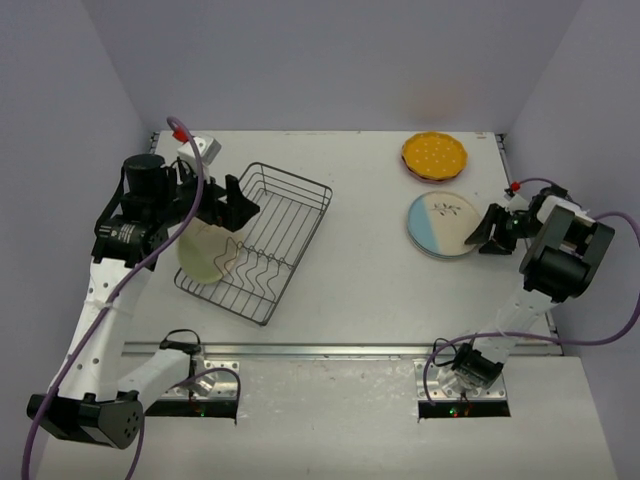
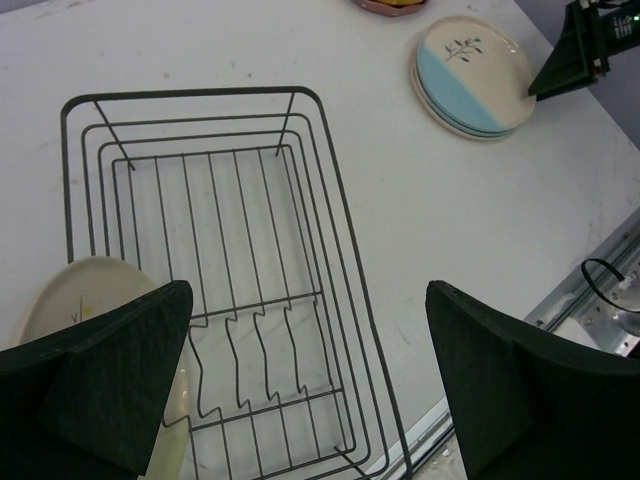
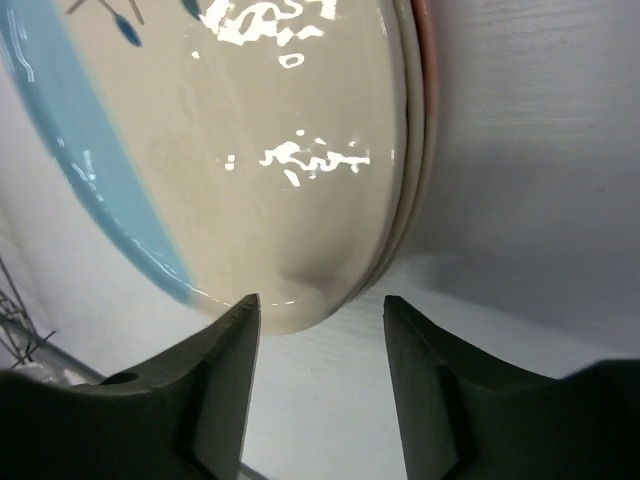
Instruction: Unload the plates from the dish rack
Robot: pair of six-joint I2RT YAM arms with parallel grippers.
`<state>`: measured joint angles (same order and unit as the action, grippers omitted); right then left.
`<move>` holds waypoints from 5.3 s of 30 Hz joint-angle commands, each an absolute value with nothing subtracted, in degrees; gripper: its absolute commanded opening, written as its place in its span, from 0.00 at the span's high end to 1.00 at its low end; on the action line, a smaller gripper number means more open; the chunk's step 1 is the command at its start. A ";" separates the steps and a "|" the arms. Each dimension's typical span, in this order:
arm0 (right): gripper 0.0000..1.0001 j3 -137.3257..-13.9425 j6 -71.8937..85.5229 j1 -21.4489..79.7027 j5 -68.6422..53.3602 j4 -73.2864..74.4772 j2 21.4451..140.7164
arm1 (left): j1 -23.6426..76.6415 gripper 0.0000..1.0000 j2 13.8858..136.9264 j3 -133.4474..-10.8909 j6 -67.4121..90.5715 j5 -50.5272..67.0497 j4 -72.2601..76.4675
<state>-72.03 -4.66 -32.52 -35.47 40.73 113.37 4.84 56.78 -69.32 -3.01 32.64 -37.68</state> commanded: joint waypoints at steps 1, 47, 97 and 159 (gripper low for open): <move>0.33 -72.39 -9.04 -29.95 -25.14 37.54 108.16 | 4.92 0.00 55.25 -71.44 -4.40 24.13 -37.37; 0.01 -64.07 -16.75 -22.74 -65.36 37.81 69.47 | -3.69 0.87 75.50 -66.72 -13.02 15.02 -46.25; 0.61 -68.15 15.59 31.99 -54.03 13.62 83.19 | 8.35 1.00 62.42 -71.10 -10.60 66.11 -45.14; 1.00 -73.40 5.37 -37.60 -66.72 35.43 113.75 | 7.21 0.00 62.31 -72.70 -3.96 41.48 -41.41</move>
<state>-72.47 3.83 -38.40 -60.01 36.14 114.68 7.75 63.00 -72.01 -4.01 40.62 -43.35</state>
